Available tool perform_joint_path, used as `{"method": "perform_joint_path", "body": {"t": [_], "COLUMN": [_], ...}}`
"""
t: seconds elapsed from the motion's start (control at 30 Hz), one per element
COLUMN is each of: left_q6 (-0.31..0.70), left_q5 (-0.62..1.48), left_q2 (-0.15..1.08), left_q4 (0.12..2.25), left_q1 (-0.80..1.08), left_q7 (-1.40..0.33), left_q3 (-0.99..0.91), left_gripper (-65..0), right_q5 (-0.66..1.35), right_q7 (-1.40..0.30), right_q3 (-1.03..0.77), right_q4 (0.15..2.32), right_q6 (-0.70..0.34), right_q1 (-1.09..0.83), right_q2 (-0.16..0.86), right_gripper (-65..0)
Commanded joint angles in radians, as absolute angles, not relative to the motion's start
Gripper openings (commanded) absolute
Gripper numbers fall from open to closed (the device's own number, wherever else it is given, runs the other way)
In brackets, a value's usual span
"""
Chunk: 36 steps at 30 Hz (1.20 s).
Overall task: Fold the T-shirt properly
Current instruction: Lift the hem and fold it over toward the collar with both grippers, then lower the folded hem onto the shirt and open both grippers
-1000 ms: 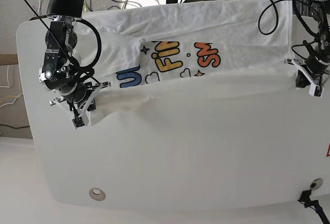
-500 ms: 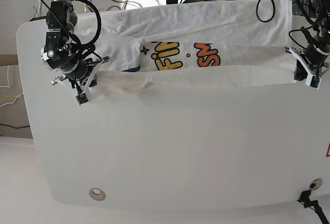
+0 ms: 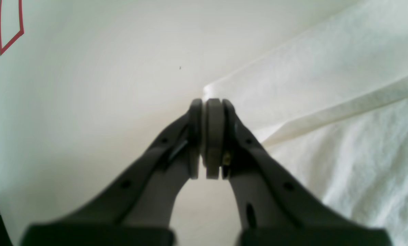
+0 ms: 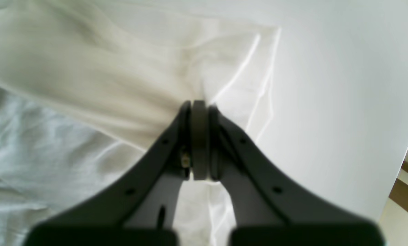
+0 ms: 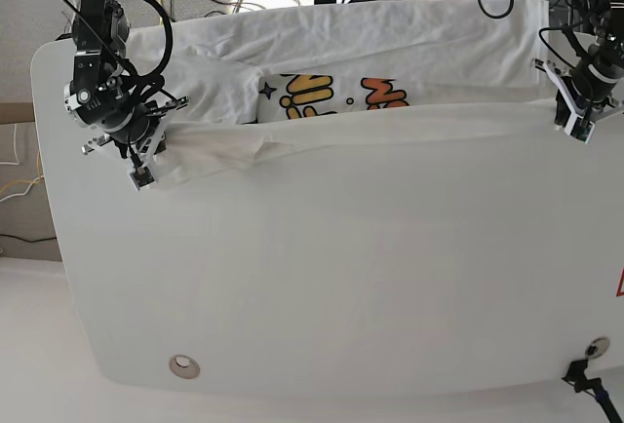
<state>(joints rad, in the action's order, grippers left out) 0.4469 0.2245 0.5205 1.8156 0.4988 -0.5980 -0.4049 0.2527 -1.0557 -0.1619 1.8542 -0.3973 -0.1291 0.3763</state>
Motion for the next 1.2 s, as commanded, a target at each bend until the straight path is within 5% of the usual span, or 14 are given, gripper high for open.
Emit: {"method": "perform_joint_path", "body": {"t": [0.0,0.43,0.6,0.7,0.83,1.17], "left_q6": [0.438,0.493,0.673,0.685,0.688,0.691], "left_q5": [0.211,0.084,0.082,0.041,0.021,0.021], "left_q2": [0.539,0.539,0.539,0.562,0.564,0.564], "left_q4": [1.828,1.827,1.762,1.744,1.741,1.742], "left_q1": [0.495,0.553,0.487,0.481,0.452,0.440], "left_q7": [-0.584,-0.665,-0.802,-0.806,-0.809,-0.811], "left_q3": [-0.414,-0.272,-0.268,-0.269,-0.269,-0.265], "left_gripper": [-65.0,-65.0,-65.0,-41.3,-21.2,-23.7], "right_q5": [0.246,0.242,0.242,0.242,0.248,0.252], "right_q7": [-1.047,-1.081,-1.082,-1.082,-1.082,-1.121], "right_q3": [-0.168,-0.160,-0.160,-0.160,-0.159,-0.163], "right_q4": [1.871,1.868,1.868,1.853,1.822,1.848], "right_q6": [-0.397,-0.397,-0.397,-0.397,-0.397,-0.475], "right_q1": [-0.125,-0.150,-0.151,-0.151,-0.145,-0.143], "right_q2": [0.392,0.404,0.404,0.404,0.403,0.352], "right_gripper": [-65.0,-65.0,-29.7,-14.3,-14.1,-18.9]}}
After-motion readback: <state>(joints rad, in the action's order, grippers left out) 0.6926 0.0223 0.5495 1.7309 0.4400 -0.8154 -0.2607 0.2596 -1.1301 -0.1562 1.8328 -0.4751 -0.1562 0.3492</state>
